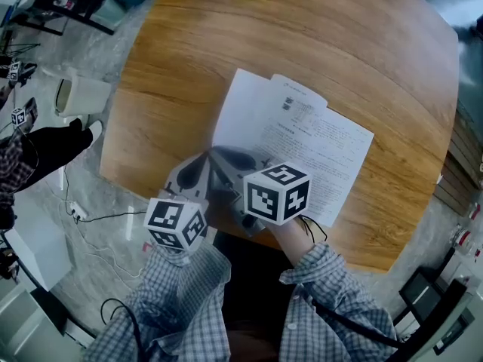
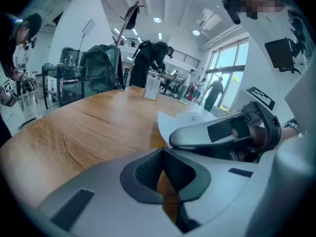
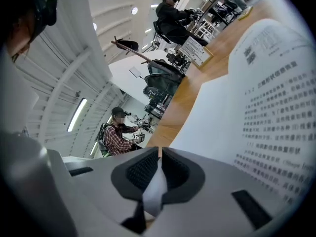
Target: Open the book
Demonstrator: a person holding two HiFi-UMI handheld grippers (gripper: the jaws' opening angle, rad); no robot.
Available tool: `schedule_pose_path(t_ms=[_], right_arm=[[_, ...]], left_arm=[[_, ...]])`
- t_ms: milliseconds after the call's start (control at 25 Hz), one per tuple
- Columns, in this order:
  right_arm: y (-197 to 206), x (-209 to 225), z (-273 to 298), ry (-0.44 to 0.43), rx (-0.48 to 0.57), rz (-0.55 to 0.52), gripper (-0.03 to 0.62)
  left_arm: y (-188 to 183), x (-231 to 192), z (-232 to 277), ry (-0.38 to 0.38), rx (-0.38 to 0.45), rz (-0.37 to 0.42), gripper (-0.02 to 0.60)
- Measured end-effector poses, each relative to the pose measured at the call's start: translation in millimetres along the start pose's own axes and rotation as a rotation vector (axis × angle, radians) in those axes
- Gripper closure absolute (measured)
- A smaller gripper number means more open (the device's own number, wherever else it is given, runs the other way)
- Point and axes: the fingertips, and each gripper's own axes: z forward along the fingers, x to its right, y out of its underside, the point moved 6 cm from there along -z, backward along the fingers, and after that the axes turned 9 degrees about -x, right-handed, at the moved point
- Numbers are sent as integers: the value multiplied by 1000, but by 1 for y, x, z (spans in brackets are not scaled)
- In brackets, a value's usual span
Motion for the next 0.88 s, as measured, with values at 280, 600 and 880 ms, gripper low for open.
schedule_pose_path(t_ms=[280, 600, 880], right_arm=[[3, -5, 3, -24, -7, -6, 565], [2, -29, -3, -85, 15, -60, 565], [1, -32, -95, 97, 183, -141, 565]], left_arm=[[-7, -6, -18, -111, 60, -6, 574], [-44, 5, -50, -84, 151, 52, 574], [-68, 64, -31, 101, 219, 96, 574]])
